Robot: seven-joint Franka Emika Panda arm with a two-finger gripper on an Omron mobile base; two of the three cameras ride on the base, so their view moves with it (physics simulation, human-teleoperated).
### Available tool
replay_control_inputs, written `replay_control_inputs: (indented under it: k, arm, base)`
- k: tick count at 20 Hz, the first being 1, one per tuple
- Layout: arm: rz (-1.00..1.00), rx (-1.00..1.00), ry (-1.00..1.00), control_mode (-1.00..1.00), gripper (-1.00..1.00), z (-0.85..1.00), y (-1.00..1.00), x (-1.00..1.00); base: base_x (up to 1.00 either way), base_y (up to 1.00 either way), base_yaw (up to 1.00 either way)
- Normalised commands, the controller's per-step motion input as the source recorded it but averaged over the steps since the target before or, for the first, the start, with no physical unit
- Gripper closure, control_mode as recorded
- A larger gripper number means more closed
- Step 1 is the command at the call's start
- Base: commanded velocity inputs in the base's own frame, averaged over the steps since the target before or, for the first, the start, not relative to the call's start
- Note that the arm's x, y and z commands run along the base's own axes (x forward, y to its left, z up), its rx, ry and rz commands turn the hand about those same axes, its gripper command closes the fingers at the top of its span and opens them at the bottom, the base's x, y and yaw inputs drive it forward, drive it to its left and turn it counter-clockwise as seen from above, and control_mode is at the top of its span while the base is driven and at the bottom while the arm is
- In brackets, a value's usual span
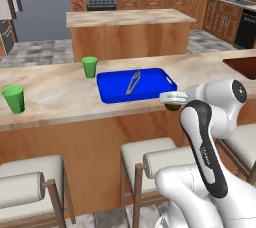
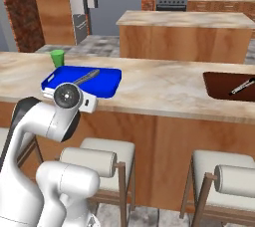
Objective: Gather the mushroom and avocado from the fridge and place them on a tray on the dining counter. Then gather the steak and chicken drumstick from the fridge and place them on the other tray.
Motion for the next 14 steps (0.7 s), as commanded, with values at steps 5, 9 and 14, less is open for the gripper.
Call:
replay_control_inputs:
  k: [5, 9, 14]
  arm:
    - [0.00, 0.00, 0.00, 1.00, 1.00, 0.00, 0.00, 0.00]
    - [0.00, -0.03, -0.01, -1.00, 1.00, 0.68, 0.08, -0.01]
    - [0.00, -0.08, 0.00, -1.00, 1.00, 0.99, 0.10, 0.19]
  base:
    - [0.03, 0.03, 0.00]
    - [-0.01, 0.03, 0.00]
    - [0.00, 0.00, 0.00]
